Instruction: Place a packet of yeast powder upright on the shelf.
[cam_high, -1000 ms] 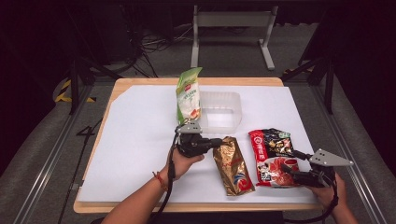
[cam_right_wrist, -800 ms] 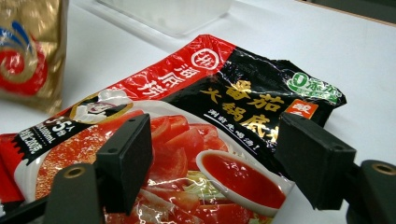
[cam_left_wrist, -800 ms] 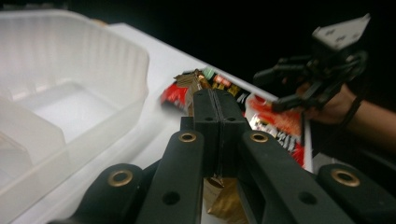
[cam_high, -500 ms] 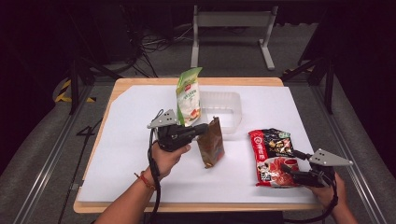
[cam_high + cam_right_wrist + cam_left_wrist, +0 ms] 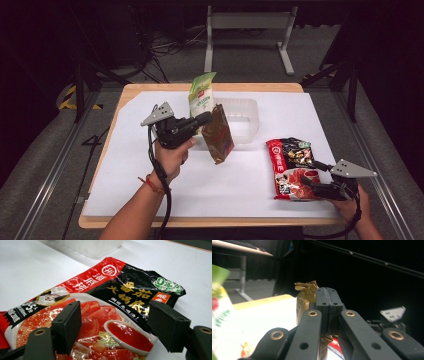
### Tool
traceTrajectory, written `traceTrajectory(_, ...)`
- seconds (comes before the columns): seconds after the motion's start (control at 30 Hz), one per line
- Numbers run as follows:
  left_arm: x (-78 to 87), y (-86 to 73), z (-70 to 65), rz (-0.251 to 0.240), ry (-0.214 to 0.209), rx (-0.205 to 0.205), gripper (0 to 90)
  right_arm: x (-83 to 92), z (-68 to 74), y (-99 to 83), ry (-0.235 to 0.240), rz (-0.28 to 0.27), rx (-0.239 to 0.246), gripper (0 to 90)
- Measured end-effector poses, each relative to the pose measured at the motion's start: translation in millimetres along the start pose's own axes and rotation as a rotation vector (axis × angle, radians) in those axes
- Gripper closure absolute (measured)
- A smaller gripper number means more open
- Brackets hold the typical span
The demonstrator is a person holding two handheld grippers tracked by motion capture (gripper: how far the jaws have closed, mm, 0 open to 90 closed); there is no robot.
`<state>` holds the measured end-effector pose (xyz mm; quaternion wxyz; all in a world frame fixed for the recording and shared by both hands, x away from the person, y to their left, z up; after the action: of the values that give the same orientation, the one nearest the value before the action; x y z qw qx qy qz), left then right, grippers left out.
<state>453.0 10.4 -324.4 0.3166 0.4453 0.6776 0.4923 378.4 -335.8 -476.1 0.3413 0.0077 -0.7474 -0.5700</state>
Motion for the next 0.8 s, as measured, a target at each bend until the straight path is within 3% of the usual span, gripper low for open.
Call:
traceTrajectory(0.07, 2.3, 8.5, 10.9, -0.016, 0.048, 0.003, 90.0, 0.4, -0.4, -0.3, -0.001, 0.000, 0.000, 27.3)
traceTrajectory(0.17, 1.1, 11.1, 17.0, -0.020, 0.054, 0.016, 90.0, 0.4, -0.8, -0.7, -0.001, 0.001, -0.001, 27.3)
traceTrajectory(0.23, -2.4, 11.8, 22.9, -0.007, 0.086, 0.003, 90.0, 0.1, -0.9, -0.9, -0.001, 0.002, -0.001, 27.3)
traceTrajectory(0.3, -8.4, 12.3, 26.5, -0.012, 0.070, 0.031, 90.0, 0.1, -0.6, -0.5, -0.002, 0.001, 0.000, 27.3)
traceTrajectory(0.37, -14.5, 12.8, 30.5, -0.001, 0.108, 0.009, 90.0, 0.0, -0.4, -0.6, -0.001, 0.001, 0.003, 27.3)
traceTrajectory(0.43, -19.9, 13.1, 32.5, 0.004, 0.111, 0.020, 90.0, -0.1, -0.5, -0.8, 0.000, 0.002, 0.000, 27.2)
traceTrajectory(0.7, -34.1, 15.9, 56.7, 0.021, 0.224, -0.001, 90.0, 0.8, -1.8, -1.5, -0.002, 0.001, -0.005, 27.1)
traceTrajectory(0.8, -40.4, 17.4, 62.6, 0.014, 0.231, 0.002, 90.0, 0.3, -1.6, -1.5, 0.001, 0.001, -0.003, 27.2)
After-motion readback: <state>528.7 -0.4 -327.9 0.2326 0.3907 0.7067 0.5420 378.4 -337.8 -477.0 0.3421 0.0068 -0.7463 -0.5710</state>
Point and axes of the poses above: each handheld gripper's, and its own axes: x roughly backward along the jaws, y roughly out of its top, z roughly to its left, the point moved 10 cm from there along -x, roughly forward along the jaws, and after that the axes turned 6 degrees about -y, right-handed, at the moved point
